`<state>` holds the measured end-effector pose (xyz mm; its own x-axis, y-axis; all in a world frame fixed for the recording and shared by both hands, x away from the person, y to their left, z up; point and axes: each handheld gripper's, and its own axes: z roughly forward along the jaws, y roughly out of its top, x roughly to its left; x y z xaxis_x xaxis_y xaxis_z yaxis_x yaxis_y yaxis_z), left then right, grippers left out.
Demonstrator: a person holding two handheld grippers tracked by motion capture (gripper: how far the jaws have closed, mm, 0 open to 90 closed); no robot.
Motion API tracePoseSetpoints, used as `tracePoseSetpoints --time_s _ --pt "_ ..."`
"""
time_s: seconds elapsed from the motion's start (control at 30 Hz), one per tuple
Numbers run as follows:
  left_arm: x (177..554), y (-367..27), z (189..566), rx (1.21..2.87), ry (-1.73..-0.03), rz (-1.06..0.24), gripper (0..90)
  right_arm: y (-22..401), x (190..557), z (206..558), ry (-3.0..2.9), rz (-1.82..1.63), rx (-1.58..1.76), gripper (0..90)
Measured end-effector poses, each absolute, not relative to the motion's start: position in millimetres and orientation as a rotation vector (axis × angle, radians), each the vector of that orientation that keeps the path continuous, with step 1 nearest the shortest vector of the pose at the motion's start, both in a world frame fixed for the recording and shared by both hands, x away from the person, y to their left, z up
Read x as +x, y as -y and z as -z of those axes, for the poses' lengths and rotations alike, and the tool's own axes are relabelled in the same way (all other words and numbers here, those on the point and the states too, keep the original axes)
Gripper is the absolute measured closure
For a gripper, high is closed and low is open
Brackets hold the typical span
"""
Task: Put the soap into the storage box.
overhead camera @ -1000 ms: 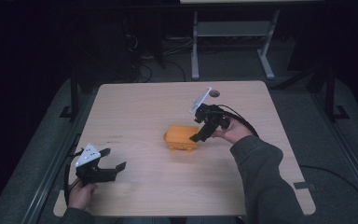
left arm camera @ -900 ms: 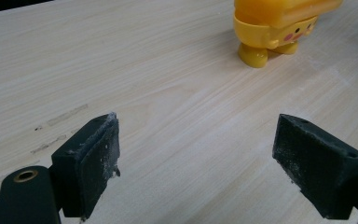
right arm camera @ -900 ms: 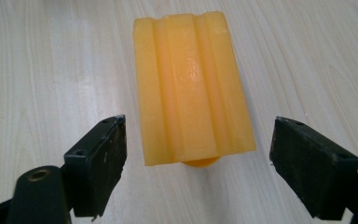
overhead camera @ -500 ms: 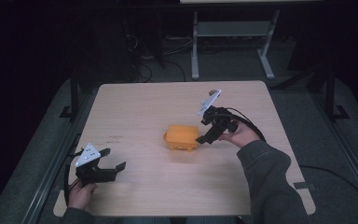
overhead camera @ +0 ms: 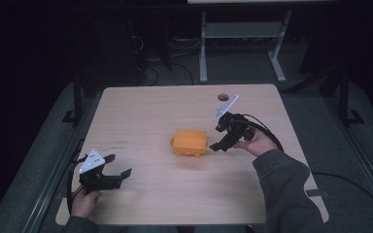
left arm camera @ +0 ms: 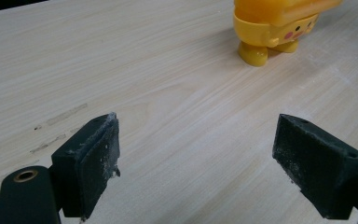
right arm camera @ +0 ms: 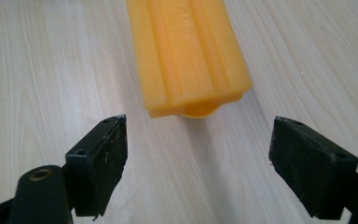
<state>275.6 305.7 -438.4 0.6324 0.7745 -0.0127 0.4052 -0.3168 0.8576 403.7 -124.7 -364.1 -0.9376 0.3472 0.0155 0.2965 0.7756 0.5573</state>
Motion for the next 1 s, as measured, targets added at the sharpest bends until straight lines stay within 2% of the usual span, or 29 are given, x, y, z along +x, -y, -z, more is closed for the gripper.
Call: tracePoseSetpoints --time_s 1.0 --pt "275.9 -303.9 439.1 1.94 -0.933 -0.509 14.1 158.8 378.8 377.4 -2.841 -0.877 0.627 20.1"
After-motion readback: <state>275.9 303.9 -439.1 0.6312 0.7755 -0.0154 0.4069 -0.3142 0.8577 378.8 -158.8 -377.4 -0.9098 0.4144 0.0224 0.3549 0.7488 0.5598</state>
